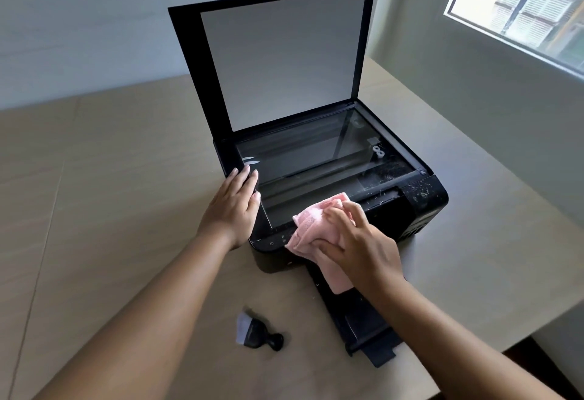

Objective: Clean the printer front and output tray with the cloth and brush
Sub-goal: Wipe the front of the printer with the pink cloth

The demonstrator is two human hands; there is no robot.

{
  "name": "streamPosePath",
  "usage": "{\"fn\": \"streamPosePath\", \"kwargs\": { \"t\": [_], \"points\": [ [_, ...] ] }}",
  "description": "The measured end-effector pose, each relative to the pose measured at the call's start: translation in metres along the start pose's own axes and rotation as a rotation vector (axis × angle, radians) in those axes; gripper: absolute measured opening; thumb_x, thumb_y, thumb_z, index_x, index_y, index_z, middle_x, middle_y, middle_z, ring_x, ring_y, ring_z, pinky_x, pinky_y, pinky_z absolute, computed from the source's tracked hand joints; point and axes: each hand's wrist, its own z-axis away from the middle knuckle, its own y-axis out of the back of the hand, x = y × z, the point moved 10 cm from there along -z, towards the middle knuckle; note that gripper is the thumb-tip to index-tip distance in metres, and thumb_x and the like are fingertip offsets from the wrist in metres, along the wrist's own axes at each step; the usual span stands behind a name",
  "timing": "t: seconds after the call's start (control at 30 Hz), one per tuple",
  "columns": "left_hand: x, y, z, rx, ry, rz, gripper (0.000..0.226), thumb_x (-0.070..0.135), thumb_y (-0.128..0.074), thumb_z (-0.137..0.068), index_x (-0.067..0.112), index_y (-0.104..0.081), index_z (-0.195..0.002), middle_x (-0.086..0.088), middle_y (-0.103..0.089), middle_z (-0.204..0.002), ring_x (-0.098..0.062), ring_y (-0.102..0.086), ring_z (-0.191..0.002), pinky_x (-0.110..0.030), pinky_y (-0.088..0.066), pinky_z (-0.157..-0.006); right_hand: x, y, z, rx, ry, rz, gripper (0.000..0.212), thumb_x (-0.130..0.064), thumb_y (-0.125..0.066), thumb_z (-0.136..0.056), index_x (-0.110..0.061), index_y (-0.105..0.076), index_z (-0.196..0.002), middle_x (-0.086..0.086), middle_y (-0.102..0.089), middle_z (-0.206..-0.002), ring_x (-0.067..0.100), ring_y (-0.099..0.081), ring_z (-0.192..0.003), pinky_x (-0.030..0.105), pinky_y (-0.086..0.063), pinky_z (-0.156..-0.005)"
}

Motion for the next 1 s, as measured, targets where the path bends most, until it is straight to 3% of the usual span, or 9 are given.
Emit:
{"fn": "streamPosePath", "kwargs": {
  "t": [0.1, 0.23, 0.33, 0.5, 0.67, 0.77, 0.9, 1.0],
  "points": [
    [-0.001, 0.002, 0.001, 0.012, -0.002, 0.018, 0.05, 0.027, -0.032, -0.104, 0.018, -0.024, -0.153, 0.003, -0.013, -0.162, -0.013, -0.002, -0.149, -0.028, -0.003, -0.12, -0.022, 0.001, 0.011, -0.025, -0.021, 0.136, 0.05, -0.056, -0.061, -0.082, -0.035, -0.048, -0.125, -0.01, -0.043, -0.134, 0.026, -0.064, -0.086, 0.037, -0.053, -0.058],
    [0.0, 0.002, -0.001, 0.01, -0.008, 0.021, 0.05, 0.026, -0.032, -0.104, 0.017, -0.024, -0.153, 0.002, -0.013, -0.162, -0.014, -0.002, -0.149, -0.026, -0.002, -0.119, -0.058, -0.024, 0.024, -0.153, 0.107, 0.07, 0.058, -0.058, -0.052, -0.086, -0.045, -0.032, -0.139, -0.017, -0.031, -0.146, 0.024, -0.062, -0.099, 0.036, -0.051, -0.059],
    [-0.001, 0.001, -0.002, 0.003, -0.006, 0.01, 0.051, 0.026, -0.033, -0.104, 0.016, -0.024, -0.153, 0.002, -0.013, -0.162, -0.014, -0.002, -0.149, -0.026, -0.002, -0.119, -0.027, -0.01, 0.015, -0.063, 0.02, 0.083, 0.057, -0.067, -0.03, -0.08, -0.045, -0.031, -0.133, -0.017, -0.036, -0.142, 0.027, -0.065, -0.092, 0.041, -0.055, -0.056],
    [0.002, 0.0, -0.002, -0.007, 0.008, 0.015, 0.051, 0.027, -0.032, -0.104, 0.017, -0.023, -0.153, 0.002, -0.012, -0.163, -0.013, -0.001, -0.149, -0.025, -0.001, -0.117, 0.014, 0.013, 0.008, -0.013, -0.131, 0.116, 0.071, -0.068, -0.024, -0.074, -0.039, -0.041, -0.137, -0.015, -0.039, -0.143, 0.023, -0.066, -0.095, 0.04, -0.056, -0.062],
    [0.002, 0.001, 0.0, 0.008, 0.003, 0.037, 0.05, 0.026, -0.033, -0.104, 0.016, -0.025, -0.153, 0.0, -0.013, -0.162, -0.015, -0.002, -0.149, -0.027, -0.002, -0.119, -0.023, -0.001, 0.012, -0.057, -0.023, 0.09, 0.044, -0.044, -0.044, -0.09, -0.043, -0.04, -0.134, -0.014, -0.036, -0.142, 0.024, -0.062, -0.09, 0.035, -0.051, -0.054],
    [0.001, 0.0, 0.001, 0.007, -0.013, 0.062, 0.05, 0.028, -0.032, -0.104, 0.015, -0.026, -0.152, -0.001, -0.015, -0.162, -0.015, -0.003, -0.149, -0.025, -0.001, -0.118, -0.053, -0.013, 0.014, -0.055, 0.01, 0.053, 0.047, -0.051, -0.04, -0.083, -0.038, -0.048, -0.127, -0.006, -0.043, -0.136, 0.027, -0.064, -0.078, 0.03, -0.039, -0.046],
    [0.002, 0.001, 0.002, 0.005, -0.012, -0.02, 0.064, 0.042, -0.02, -0.093, 0.018, -0.027, -0.152, 0.001, -0.017, -0.162, -0.015, -0.006, -0.149, -0.035, 0.0, -0.12, -0.069, -0.024, 0.01, -0.101, 0.026, 0.039, 0.057, -0.071, -0.048, -0.077, -0.037, -0.049, -0.123, -0.01, -0.042, -0.134, 0.019, -0.063, -0.087, 0.032, -0.049, -0.053],
    [0.003, 0.001, 0.001, -0.033, -0.026, -0.102, 0.067, 0.043, -0.017, -0.091, 0.018, -0.022, -0.153, 0.001, -0.012, -0.163, -0.015, -0.003, -0.149, -0.036, 0.004, -0.119, -0.086, -0.025, 0.008, -0.142, 0.114, 0.04, 0.051, -0.068, -0.049, -0.083, -0.034, -0.05, -0.122, -0.012, -0.042, -0.136, 0.021, -0.065, -0.087, 0.032, -0.047, -0.055]
  ]
}}
